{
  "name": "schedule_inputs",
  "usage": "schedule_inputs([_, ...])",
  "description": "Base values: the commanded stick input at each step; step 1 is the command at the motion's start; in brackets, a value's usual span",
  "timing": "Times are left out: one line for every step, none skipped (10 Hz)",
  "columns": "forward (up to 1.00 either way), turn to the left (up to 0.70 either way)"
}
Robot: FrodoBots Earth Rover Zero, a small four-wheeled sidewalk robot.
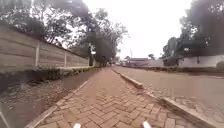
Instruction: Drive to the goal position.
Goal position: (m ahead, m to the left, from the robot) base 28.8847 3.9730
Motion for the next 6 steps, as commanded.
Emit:
schedule_inputs([0.70, 0.11])
schedule_inputs([0.70, 0.02])
schedule_inputs([0.70, 0.05])
schedule_inputs([0.70, 0.08])
schedule_inputs([0.70, 0.07])
schedule_inputs([0.70, 0.05])
